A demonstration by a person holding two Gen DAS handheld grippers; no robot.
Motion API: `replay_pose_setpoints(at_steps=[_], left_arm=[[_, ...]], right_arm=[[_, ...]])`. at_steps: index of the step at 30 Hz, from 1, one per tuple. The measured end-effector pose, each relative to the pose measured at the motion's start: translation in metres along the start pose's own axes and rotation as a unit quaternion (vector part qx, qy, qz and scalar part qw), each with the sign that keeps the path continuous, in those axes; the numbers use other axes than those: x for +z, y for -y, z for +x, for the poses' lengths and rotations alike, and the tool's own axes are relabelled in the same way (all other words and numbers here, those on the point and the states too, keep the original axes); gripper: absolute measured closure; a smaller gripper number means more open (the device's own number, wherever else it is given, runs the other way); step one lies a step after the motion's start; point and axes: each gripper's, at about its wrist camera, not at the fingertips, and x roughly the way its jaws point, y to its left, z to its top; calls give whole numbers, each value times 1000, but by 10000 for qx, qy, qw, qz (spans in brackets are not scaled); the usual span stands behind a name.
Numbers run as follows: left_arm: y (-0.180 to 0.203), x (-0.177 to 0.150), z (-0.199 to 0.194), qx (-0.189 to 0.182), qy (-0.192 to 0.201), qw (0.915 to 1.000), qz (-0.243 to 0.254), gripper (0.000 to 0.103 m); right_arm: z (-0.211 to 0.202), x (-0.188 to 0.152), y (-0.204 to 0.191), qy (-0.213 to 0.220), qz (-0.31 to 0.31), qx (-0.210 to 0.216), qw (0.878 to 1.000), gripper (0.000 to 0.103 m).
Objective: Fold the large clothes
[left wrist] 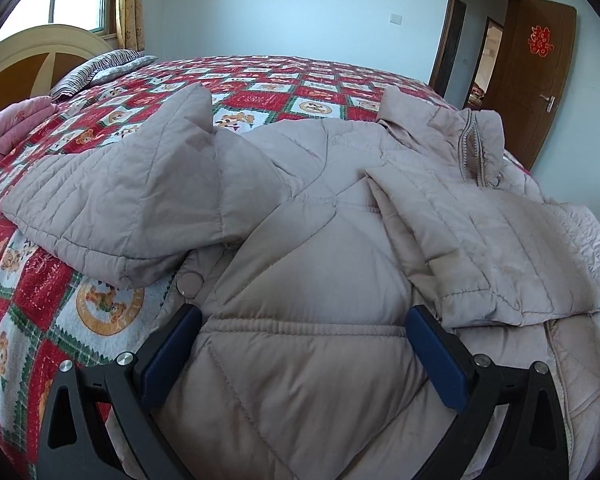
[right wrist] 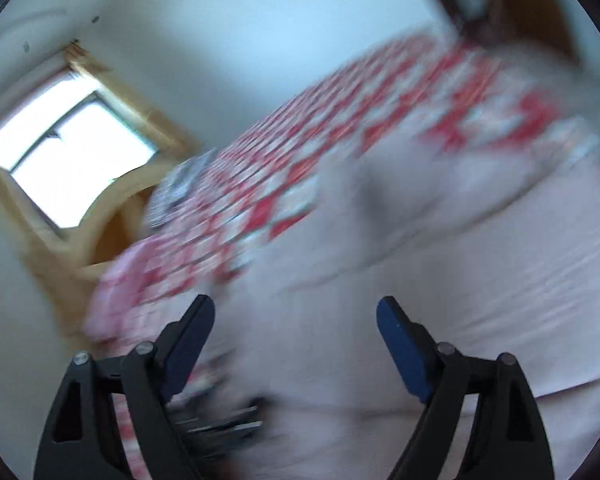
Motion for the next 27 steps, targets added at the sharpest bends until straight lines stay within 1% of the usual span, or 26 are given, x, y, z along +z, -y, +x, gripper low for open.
replay_pose_setpoints(at_steps=[1,2,3,4,5,7,8,9,10,12,14,17,18,19,20,21,22,23,24,25,27], left_arm=[[2,0,0,62,-16,10000,43,1],[3,1,-1,116,-31,9999,92,1],[6,2,-3,176,-33,9997,164,1],[9,3,-8,232,-11,9994,265,1],[12,5,-14,257,38,9991,344,1],[19,16,-36,311,337,9981,406,1],[23,24,-44,305,485,9976,390,1],[27,33,-50,281,593,9971,372,1],[32,42,-54,240,667,9968,374,1],[44,60,-52,216,734,9963,398,1],[56,72,-40,396,679,9963,335,1],[71,70,-1,802,250,9953,477,1],[75,65,13,1010,91,9930,601,1],[77,58,26,1169,-28,9905,728,1],[77,51,37,1249,-117,9887,825,1],[75,43,44,1219,-133,9890,828,1],[74,41,46,1193,-109,9898,777,1],[72,41,46,1189,-99,9901,745,1],[74,42,48,1190,-92,9899,760,1],[76,41,49,1198,-94,9897,784,1],[78,42,53,1222,-126,9892,801,1]], right_arm=[[-4,1,10,83,-141,-609,9980,43],[-4,1,23,83,-203,-1146,9932,53],[-2,0,38,36,-151,-1485,9888,57],[3,-3,55,-56,-11,-1689,9856,65],[8,-10,75,-211,238,-1836,9825,70],[14,-21,103,-398,591,-1859,9800,72],[21,-31,116,-510,779,-1831,9787,75],[23,-36,122,-531,866,-1781,9788,75],[22,-41,123,-448,904,-1762,9792,75],[24,-44,111,-379,764,-1921,9777,75],[25,-45,101,-412,490,-2093,9757,71],[15,-48,100,-328,444,-2099,9762,69],[6,-49,98,-147,496,-2109,9761,69],[6,-50,99,42,506,-2132,9757,69],[-5,-50,95,291,446,-2162,9749,69],[-7,-50,93,370,390,-2173,9746,68],[-7,-51,91,366,326,-2197,9743,62],[0,-52,91,227,285,-2239,9739,43],[12,-52,93,65,257,-2242,9742,33],[23,-55,92,-183,154,-2272,9736,24],[41,-55,78,-300,-256,-2608,9646,16]])
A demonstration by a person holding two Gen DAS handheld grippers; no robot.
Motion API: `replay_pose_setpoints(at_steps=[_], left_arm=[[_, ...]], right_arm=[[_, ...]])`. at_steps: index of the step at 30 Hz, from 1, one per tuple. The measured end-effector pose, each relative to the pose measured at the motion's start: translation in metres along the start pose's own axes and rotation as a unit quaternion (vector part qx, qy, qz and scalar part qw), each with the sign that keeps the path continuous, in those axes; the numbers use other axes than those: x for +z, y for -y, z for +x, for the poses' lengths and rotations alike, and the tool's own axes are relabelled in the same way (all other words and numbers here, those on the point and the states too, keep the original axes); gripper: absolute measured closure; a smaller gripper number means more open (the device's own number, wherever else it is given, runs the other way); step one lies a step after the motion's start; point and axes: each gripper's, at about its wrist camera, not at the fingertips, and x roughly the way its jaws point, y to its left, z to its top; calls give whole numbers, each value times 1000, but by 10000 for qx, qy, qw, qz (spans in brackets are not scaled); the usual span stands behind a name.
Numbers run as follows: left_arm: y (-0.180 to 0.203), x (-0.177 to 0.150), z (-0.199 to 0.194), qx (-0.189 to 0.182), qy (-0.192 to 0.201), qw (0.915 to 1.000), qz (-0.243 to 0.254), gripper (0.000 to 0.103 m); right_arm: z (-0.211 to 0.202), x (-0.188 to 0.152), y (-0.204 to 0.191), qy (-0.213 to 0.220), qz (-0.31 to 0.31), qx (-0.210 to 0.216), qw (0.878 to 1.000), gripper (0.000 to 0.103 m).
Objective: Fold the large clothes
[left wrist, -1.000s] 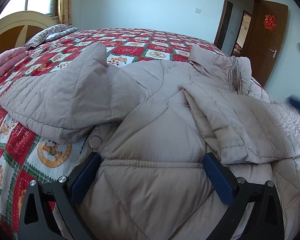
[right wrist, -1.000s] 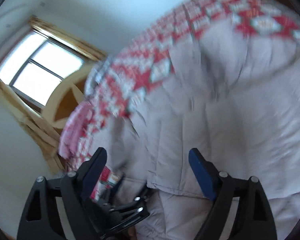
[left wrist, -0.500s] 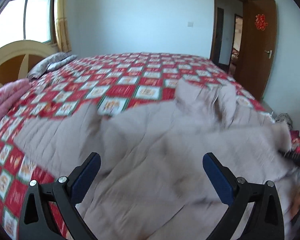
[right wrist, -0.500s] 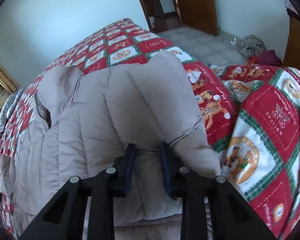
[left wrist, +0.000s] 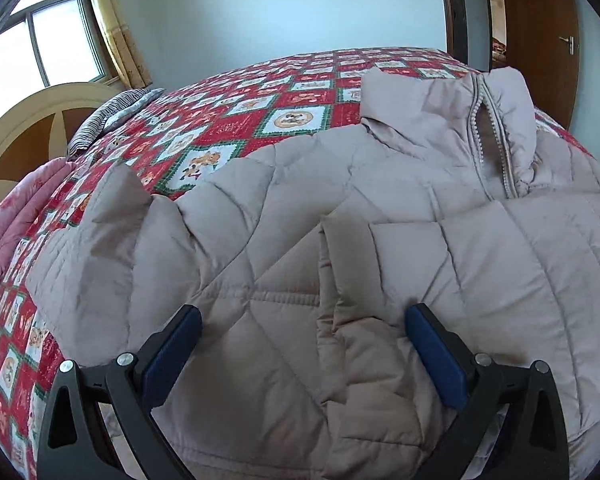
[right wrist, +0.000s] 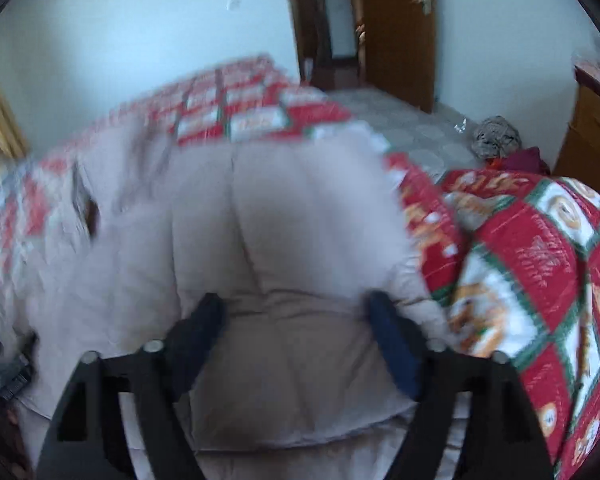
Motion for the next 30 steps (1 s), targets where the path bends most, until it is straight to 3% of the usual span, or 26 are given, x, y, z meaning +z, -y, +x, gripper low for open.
replay_pose_setpoints(at_steps=[3,5,8,11,13,16,19,20,21,22,24,25,28,30], left_arm=[[-3,1,0,-81,-9,9999,-64,1],[-14,1,-3,-420,-82,9987,-293,1],[-63,4,-19,-1146,-77,9882,-1014,1],[-141,10,-30,-824,213,9807,-1760,1],[-207,13,-26,-155,312,9718,-2334,1],[-297,8,-5,883,115,9472,-3080,1],[-359,-2,23,1402,-225,9209,-3631,1],[-373,-6,33,1421,-329,9136,-3796,2],[-386,-12,42,1331,-432,9063,-3987,8],[-396,-17,53,1178,-571,8983,-4193,23],[-406,-25,78,798,-903,8862,-4473,31],[-405,-25,83,895,-910,8884,-4410,31],[-383,-19,86,1273,-697,9130,-3813,31],[-377,-20,85,1338,-553,9188,-3672,33]], right_arm=[[1,-4,-9,78,-301,-306,9990,12],[-1,-5,-2,91,-198,-196,9996,11],[-5,-8,3,110,-160,-137,9997,10],[-7,-10,1,107,-207,-194,9995,9],[-3,-8,-2,105,-213,-205,9995,9],[-4,-9,-2,101,-235,-229,9994,9],[2,-6,-5,97,-260,-268,9993,9],[2,-6,-6,96,-264,-274,9992,9],[2,-6,-5,96,-267,-278,9992,8],[3,-5,-5,94,-268,-281,9992,8],[3,-5,-6,93,-267,-282,9992,8],[3,-6,-6,95,-265,-281,9992,8],[3,-6,-5,96,-265,-282,9992,8],[3,-6,-5,95,-264,-279,9992,7]])
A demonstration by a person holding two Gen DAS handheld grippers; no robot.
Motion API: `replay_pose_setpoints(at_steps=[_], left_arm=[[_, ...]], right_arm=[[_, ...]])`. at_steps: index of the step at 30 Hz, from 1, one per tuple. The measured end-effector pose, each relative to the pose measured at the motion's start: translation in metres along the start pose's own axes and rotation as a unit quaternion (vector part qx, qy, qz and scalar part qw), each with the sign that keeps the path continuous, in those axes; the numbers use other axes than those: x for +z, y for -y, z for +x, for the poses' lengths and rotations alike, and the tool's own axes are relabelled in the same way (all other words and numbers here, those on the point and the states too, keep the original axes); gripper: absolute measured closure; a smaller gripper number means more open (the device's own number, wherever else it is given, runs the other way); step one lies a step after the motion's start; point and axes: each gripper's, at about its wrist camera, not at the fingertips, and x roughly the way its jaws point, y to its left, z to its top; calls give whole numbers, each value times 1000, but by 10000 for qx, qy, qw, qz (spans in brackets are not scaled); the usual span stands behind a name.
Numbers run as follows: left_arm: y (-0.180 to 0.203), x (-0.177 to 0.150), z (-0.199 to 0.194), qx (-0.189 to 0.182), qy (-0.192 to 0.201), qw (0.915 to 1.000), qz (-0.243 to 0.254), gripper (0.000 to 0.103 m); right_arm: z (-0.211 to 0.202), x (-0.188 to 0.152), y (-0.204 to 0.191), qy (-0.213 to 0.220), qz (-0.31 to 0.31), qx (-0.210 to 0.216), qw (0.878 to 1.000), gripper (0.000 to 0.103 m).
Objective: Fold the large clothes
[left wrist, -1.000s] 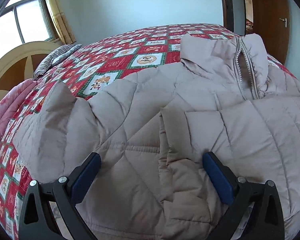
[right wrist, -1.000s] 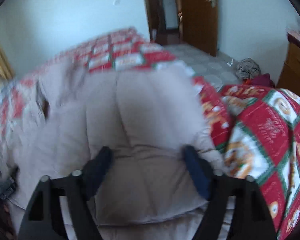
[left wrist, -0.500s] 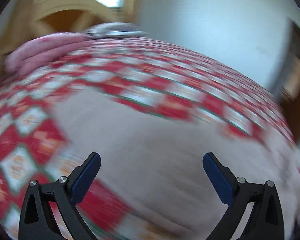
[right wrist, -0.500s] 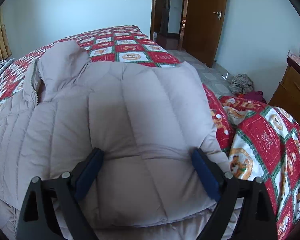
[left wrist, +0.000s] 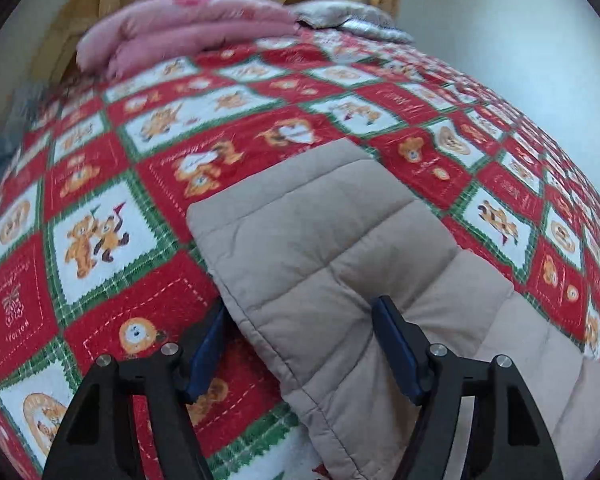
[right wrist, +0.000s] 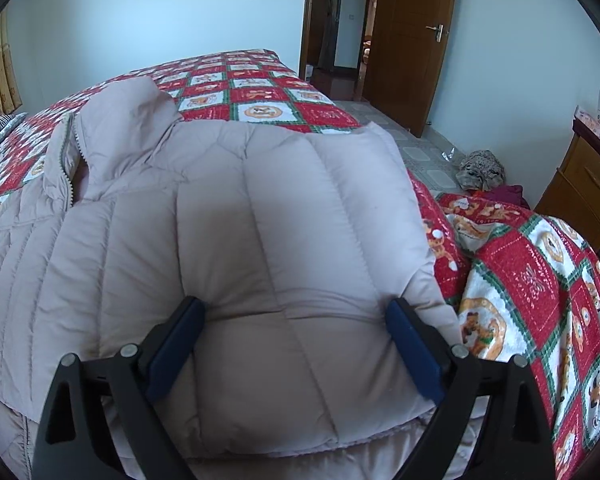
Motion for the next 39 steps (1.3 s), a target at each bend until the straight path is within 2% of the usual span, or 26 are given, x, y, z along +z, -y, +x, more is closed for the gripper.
replay_pose_setpoints(at_steps=[2,3,4,5,7,10,12,14,15,16,18,20,23,24,25,26,27,30,32,33,36,38,39], left_arm=[[-3,-1,-4,-103,18,9999,-97,45],[-4,-1,-7,-150,42,9998,-134,61],[-9,1,-9,-321,75,9993,-169,90],[-10,0,-12,-697,44,9974,-191,96],[-3,5,-8,-728,11,9973,-65,97],[9,7,-33,-714,347,9968,126,98],[20,10,-65,-1058,682,9919,160,98],[40,11,-101,-1414,1023,9837,427,98],[56,7,-125,-1621,1255,9764,685,98],[77,-1,-154,-1843,1525,9654,1041,98],[112,-24,-203,-2253,1970,9392,1680,98],[143,-54,-243,-2686,2170,9138,2139,98],[182,-98,-281,-3260,2190,8792,2699,98],[200,-125,-296,-3458,2203,8607,3019,98],[212,-143,-303,-3552,2207,8487,3239,98],[228,-170,-311,-3656,2189,8331,3526,98],[238,-191,-314,-3723,2145,8228,3719,98],[266,-252,-314,-3890,1803,7988,4220,98],[280,-284,-308,-3829,1708,7877,4514,98],[287,-302,-299,-3721,1584,7858,4680,98],[294,-321,-278,-3601,931,7944,4801,96],[289,-323,-269,-3644,355,7955,4829,90],[284,-324,-270,-3687,164,7947,4819,81]], right_arm=[[0,0,0,1,1,0,10000,7],[0,0,0,1,0,-1,10000,7],[0,0,1,2,0,1,10000,7],[0,0,1,3,4,7,10000,7],[1,0,0,1,12,18,10000,7],[2,0,0,2,27,33,10000,7],[2,0,1,3,42,47,10000,7],[3,0,1,2,60,58,10000,7],[3,1,1,0,68,66,10000,7],[4,1,2,-2,73,70,9999,7],[4,1,1,-2,81,70,9999,7],[4,2,2,-3,95,81,9999,7],[4,2,2,-5,121,102,9999,7],[4,2,2,-5,133,109,9999,6],[4,2,3,-5,155,128,9998,6],[4,2,3,-5,173,144,9997,6],[5,2,3,-6,185,151,9997,6],[4,2,4,-26,199,215,9996,6],[5,2,4,-29,235,251,9994,6],[5,2,4,-31,252,271,9993,5],[6,2,5,-36,281,341,9990,3],[6,2,4,-42,276,352,9990,2],[6,2,4,-46,273,354,9990,2]])
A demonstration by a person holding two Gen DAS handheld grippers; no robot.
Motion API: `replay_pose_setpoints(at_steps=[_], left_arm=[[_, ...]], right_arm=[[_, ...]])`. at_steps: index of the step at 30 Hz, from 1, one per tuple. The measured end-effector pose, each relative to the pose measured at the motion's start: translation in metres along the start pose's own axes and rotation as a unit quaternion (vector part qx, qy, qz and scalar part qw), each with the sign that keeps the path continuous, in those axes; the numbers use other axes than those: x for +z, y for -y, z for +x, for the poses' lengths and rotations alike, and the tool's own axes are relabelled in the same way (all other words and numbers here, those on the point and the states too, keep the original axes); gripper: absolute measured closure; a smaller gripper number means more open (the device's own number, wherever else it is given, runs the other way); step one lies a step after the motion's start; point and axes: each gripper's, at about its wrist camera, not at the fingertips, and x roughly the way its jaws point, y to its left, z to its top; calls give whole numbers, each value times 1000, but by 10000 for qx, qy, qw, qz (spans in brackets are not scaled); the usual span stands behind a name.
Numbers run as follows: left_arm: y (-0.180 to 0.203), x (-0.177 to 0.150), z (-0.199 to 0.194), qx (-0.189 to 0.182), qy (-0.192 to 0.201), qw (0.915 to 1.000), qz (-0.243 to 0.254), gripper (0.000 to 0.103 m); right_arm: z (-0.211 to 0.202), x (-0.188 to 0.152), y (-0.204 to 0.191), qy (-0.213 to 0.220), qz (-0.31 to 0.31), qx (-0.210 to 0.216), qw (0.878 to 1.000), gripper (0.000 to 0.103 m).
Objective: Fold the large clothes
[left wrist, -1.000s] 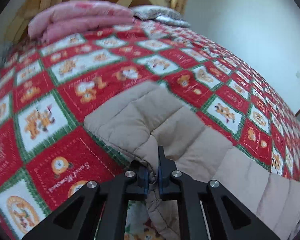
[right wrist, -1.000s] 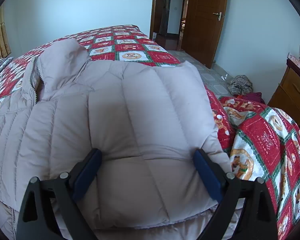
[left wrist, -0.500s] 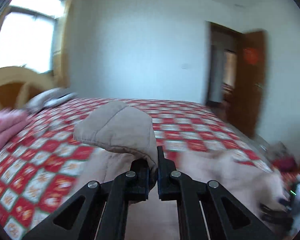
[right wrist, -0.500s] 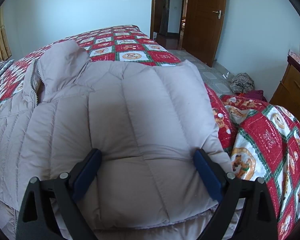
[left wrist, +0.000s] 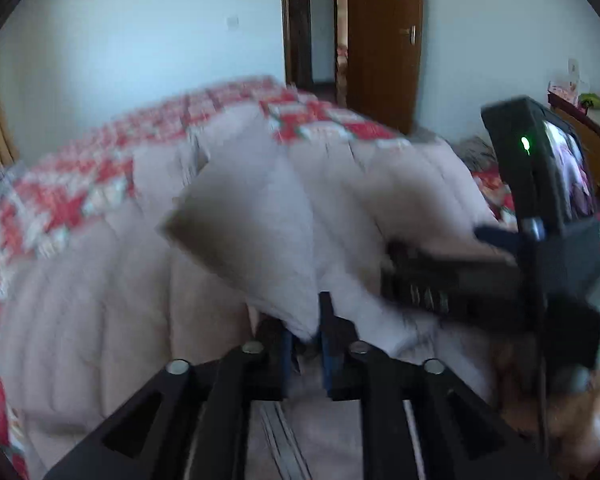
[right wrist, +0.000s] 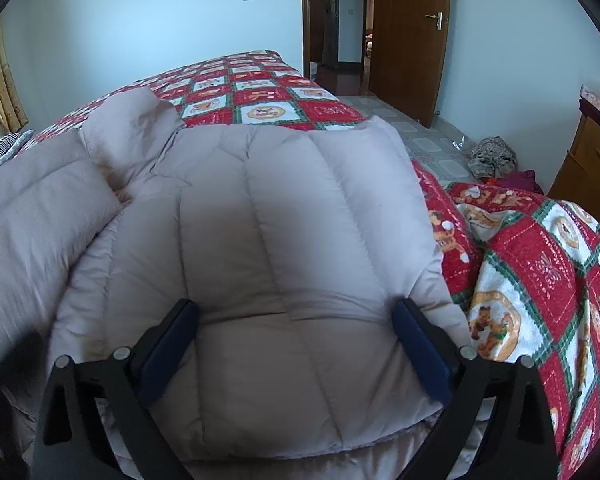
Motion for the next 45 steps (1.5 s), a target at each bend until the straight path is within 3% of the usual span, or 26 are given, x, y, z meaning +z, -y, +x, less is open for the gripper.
replay_pose_setpoints(at_steps=[2,4,5,9,13,15,18,21,22,23,24,25,26,27,28,32,34,38,40,42,45], left_arm=[[-4,-10,-16,-116,-20,9999,-42,59],[-10,-24,-46,21,238,9996,-153,19],[-16,-29,-56,87,347,9991,-218,15],[-43,-57,-98,267,683,9957,-569,14],[-103,-74,-115,822,705,9865,-1229,14],[-127,-83,-117,1077,656,9797,-1559,14],[-143,-91,-116,1118,582,9751,-1825,14],[-147,-89,-114,1231,585,9738,-1820,14],[-148,-89,-118,1313,626,9727,-1809,14],[-152,-89,-119,1382,655,9711,-1834,14],[-159,-90,-123,1463,692,9680,-1918,14],[-166,-91,-127,1497,706,9656,-2007,14],[-173,-93,-129,1520,711,9630,-2109,14],[-182,-95,-133,1541,707,9594,-2253,14],[-193,-97,-136,1567,703,9548,-2425,14],[-227,-98,-149,1852,788,9353,-2909,14],[-234,-91,-151,2002,856,9308,-2936,14],[-232,-62,-136,2344,777,9310,-2689,14],[-224,-43,-124,2352,705,9374,-2471,14],[-214,-24,-112,2342,644,9446,-2206,14],[-203,-8,-103,2375,758,9509,-1832,14]], right_arm=[[0,0,0,0,3,7,10000,1],[-1,0,1,21,34,30,10000,1],[-2,0,2,45,80,72,9999,1],[-16,0,14,285,417,359,9981,3],[-62,-2,43,768,1360,395,9869,3],[-77,-3,43,901,1469,735,9823,3],[-77,3,18,602,1074,1244,9846,3],[-47,3,-21,-26,474,1218,9914,3],[-35,0,-33,-217,304,1267,9912,7],[-26,-4,-43,-351,129,1235,9916,25],[-23,-7,-50,-346,-23,1156,9927,33],[-26,-11,-54,-272,-159,1107,9934,48],[-33,-11,-60,-236,-341,1150,9925,75],[-39,-10,-62,-219,-424,1163,9921,85],[-49,-9,-63,-145,-477,1176,9918,88],[-64,-9,-47,-64,-570,1018,9932,89],[-55,-16,-39,-128,-740,737,9944,89],[-34,-31,-35,-207,-854,524,9947,86],[-40,-30,-36,-194,-874,503,9947,83],[-55,-22,-28,-99,-678,545,9962,76],[-93,-9,-9,703,-207,423,9964,35]])
